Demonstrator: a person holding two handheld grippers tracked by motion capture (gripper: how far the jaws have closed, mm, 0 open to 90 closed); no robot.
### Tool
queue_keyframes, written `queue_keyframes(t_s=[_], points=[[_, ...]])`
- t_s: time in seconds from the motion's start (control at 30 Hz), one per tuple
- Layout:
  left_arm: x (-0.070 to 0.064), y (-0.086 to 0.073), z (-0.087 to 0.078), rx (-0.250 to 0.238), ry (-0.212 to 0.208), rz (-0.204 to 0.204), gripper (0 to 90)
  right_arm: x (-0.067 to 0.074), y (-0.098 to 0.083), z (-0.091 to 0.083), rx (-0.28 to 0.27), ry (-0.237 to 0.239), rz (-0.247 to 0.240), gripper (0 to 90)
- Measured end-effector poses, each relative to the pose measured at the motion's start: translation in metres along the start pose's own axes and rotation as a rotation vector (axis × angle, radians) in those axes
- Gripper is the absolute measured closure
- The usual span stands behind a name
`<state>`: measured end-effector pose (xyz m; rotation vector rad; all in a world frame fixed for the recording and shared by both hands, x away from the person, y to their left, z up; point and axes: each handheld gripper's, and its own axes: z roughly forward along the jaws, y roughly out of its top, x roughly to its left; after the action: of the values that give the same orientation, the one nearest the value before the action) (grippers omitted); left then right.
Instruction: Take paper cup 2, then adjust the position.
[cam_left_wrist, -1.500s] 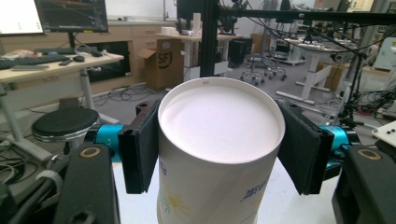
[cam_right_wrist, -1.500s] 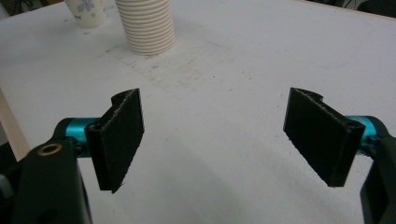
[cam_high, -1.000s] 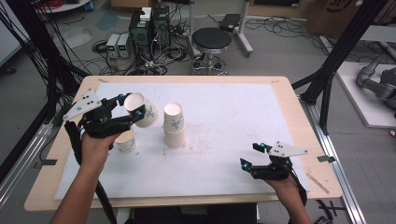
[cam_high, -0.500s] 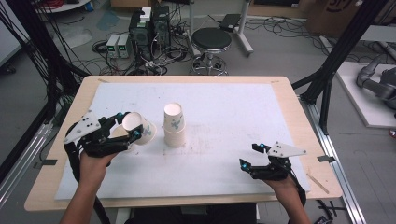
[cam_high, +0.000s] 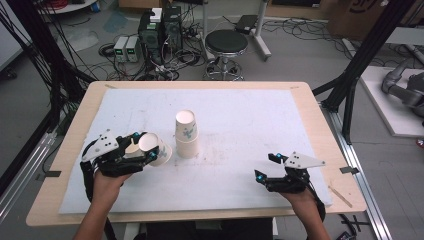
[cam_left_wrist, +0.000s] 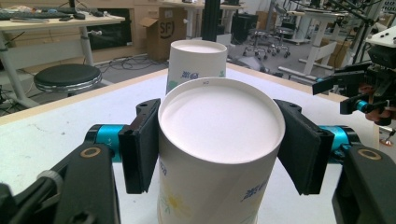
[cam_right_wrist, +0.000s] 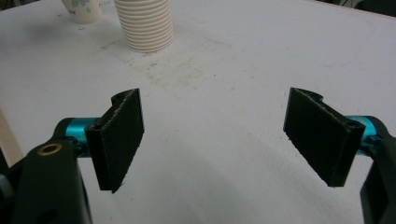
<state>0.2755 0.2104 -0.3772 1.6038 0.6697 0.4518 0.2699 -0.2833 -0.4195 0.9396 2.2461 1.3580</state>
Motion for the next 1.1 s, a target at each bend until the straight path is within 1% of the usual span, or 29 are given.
queue_keyframes(t_s=[0.2, 0.43, 0.63, 0.77, 0.93, 1.1], points=[[0.000, -0.008, 0.002, 0.013, -0.012, -0.015, 35.7, 0.000, 0.000, 0.001, -0.003, -0.002, 0.001, 20.7], [-0.001, -0.008, 0.000, 0.005, -0.008, -0.019, 35.6, 0.001, 0.000, 0.003, 0.003, 0.007, -0.007, 20.7], [-0.003, -0.007, 0.004, 0.008, -0.025, -0.016, 35.6, 0.001, -0.001, 0.001, -0.002, 0.008, -0.003, 20.7], [-0.004, -0.009, 0.007, 0.016, -0.055, -0.015, 35.3, 0.001, 0.000, 0.001, -0.006, 0.010, 0.002, 20.7], [-0.006, -0.010, 0.009, 0.016, -0.088, -0.013, 35.3, 0.002, 0.000, 0.004, 0.004, 0.038, -0.002, 20.7], [-0.011, -0.012, 0.011, 0.022, -0.131, -0.014, 35.2, 0.004, 0.002, 0.006, -0.005, 0.066, -0.011, 20.7]])
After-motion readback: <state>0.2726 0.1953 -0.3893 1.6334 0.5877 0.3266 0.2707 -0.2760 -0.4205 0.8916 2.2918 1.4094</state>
